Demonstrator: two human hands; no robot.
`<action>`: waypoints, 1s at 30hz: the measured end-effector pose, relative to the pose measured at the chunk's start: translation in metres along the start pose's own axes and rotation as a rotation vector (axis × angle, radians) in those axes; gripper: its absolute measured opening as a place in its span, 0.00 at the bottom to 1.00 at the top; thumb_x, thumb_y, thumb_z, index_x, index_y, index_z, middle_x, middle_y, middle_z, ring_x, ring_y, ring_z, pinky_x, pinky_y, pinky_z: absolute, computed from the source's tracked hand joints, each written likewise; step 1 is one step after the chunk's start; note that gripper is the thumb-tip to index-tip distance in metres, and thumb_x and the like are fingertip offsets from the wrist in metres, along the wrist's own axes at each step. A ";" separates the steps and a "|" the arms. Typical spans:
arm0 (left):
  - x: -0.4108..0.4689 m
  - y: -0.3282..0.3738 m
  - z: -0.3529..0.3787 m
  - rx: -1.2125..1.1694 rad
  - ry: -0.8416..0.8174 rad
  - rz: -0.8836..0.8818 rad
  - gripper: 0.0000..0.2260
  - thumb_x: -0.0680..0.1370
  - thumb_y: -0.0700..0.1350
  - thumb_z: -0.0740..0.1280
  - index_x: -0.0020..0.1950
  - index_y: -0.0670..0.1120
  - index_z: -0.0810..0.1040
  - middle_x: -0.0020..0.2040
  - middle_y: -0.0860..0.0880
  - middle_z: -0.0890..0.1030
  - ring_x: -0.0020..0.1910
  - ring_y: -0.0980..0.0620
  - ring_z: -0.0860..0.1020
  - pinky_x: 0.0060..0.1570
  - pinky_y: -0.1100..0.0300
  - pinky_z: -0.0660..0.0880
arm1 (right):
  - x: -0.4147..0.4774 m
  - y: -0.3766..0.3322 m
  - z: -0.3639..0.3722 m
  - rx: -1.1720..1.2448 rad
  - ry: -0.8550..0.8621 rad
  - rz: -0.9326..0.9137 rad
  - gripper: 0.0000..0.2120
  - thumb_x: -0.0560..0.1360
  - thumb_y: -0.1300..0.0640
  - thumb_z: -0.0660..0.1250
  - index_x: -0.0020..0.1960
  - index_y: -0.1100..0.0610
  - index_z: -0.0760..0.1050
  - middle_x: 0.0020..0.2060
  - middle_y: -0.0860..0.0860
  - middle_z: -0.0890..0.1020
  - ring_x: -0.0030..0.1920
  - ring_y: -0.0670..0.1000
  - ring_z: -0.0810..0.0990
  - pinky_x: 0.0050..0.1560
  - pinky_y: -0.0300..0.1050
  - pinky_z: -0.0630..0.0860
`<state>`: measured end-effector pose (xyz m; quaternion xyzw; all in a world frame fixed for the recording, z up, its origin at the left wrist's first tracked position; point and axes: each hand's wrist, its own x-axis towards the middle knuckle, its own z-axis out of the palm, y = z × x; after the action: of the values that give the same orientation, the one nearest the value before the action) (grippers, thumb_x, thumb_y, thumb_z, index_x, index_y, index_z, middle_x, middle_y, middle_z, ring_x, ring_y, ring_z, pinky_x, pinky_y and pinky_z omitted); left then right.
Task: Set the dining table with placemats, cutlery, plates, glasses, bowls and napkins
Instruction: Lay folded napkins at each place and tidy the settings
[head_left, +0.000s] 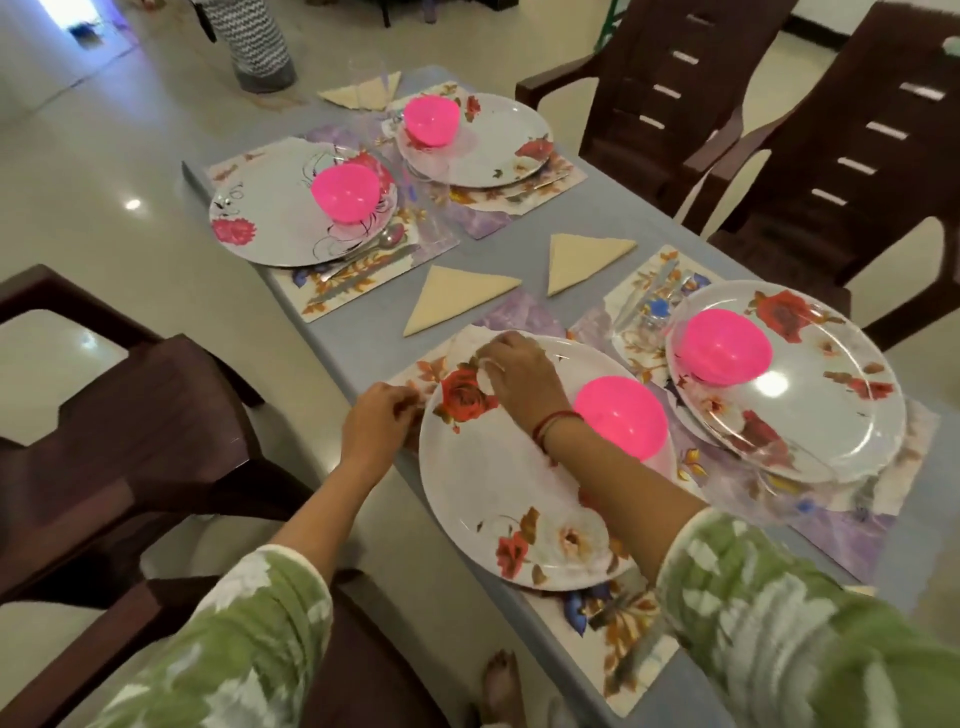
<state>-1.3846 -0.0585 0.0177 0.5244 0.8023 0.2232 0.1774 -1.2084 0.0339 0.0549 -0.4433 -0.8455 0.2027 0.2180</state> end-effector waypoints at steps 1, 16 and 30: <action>0.002 -0.002 0.001 -0.013 -0.002 0.011 0.10 0.78 0.45 0.66 0.57 0.46 0.83 0.51 0.46 0.80 0.50 0.46 0.77 0.44 0.60 0.67 | 0.017 0.003 -0.001 -0.013 -0.013 0.062 0.11 0.75 0.66 0.62 0.54 0.63 0.80 0.53 0.61 0.78 0.53 0.61 0.76 0.56 0.54 0.72; 0.010 -0.009 0.010 -0.070 0.020 0.053 0.09 0.77 0.47 0.68 0.54 0.48 0.85 0.44 0.47 0.81 0.43 0.50 0.76 0.42 0.60 0.69 | 0.112 0.052 0.022 -0.109 -0.428 0.483 0.15 0.71 0.49 0.66 0.53 0.56 0.81 0.51 0.53 0.81 0.49 0.54 0.80 0.56 0.52 0.77; 0.026 -0.007 0.008 -0.075 0.053 0.046 0.09 0.78 0.44 0.67 0.57 0.46 0.82 0.49 0.47 0.80 0.46 0.51 0.77 0.45 0.61 0.72 | 0.101 0.039 0.025 -0.093 -0.137 0.353 0.12 0.75 0.55 0.66 0.55 0.60 0.79 0.54 0.58 0.80 0.55 0.58 0.78 0.54 0.49 0.74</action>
<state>-1.3956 -0.0356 0.0057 0.5297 0.7854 0.2711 0.1704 -1.2481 0.1351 0.0322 -0.5794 -0.7759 0.2283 0.1005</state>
